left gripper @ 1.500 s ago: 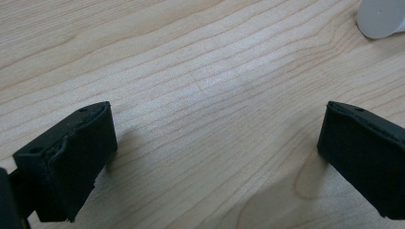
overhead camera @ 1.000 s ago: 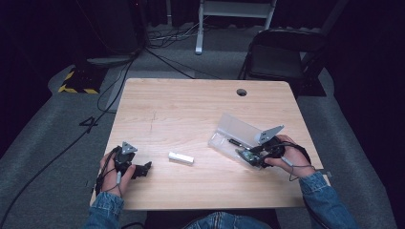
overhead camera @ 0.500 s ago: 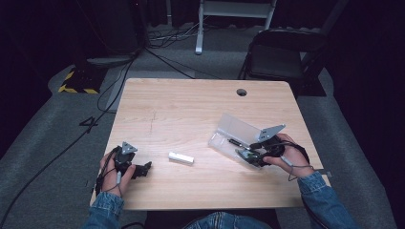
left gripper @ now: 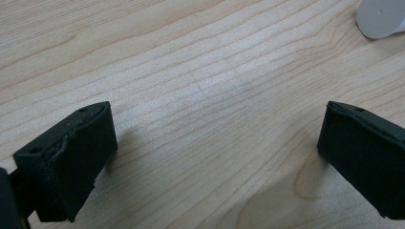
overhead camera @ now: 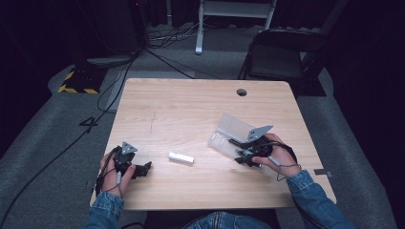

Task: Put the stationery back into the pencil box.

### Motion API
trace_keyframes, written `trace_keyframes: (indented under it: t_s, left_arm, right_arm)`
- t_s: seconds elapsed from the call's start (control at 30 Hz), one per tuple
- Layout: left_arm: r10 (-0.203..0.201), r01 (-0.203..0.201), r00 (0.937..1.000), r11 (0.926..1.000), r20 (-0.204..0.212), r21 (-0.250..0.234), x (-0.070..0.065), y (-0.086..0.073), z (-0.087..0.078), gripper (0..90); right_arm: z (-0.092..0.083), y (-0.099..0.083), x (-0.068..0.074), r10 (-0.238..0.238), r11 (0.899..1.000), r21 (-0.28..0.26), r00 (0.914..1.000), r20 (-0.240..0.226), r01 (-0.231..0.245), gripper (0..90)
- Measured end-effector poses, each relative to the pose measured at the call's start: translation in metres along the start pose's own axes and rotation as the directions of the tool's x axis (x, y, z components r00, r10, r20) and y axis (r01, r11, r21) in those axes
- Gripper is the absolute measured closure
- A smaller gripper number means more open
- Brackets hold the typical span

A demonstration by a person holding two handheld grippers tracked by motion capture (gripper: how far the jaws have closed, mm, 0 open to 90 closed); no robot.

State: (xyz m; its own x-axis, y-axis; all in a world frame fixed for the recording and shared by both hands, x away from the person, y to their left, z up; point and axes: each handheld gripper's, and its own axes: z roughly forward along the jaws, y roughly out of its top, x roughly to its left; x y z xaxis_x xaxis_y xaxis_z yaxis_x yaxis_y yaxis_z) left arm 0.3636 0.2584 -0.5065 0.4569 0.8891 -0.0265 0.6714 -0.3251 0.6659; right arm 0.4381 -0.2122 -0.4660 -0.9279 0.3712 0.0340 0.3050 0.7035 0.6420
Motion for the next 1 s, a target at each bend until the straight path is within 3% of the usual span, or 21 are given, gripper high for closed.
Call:
trace_keyframes:
  t_s: [0.43, 0.77, 1.0]
  left_arm:
    - [0.000, 0.000, 1.0000, 1.0000, 0.000, 0.000, 0.0000, 0.0000, 0.0000, 0.0]
    - [0.000, 0.000, 1.0000, 1.0000, 0.000, 0.000, 0.0000, 0.0000, 0.0000, 0.0]
    - [0.000, 0.000, 1.0000, 1.0000, 0.000, 0.000, 0.0000, 0.0000, 0.0000, 0.0]
  right_arm:
    - [0.0116, -0.0021, -0.0005, 0.017, 1.000, 0.021, 0.9996, -0.024, -0.016, 33.5]
    - [0.0094, -0.0032, 0.0061, 0.021, 0.999, 0.039, 0.9986, -0.049, -0.019, 34.5]
    - [0.0060, -0.0022, 0.0061, 0.018, 1.000, 0.026, 0.9991, -0.037, -0.017, 34.5]
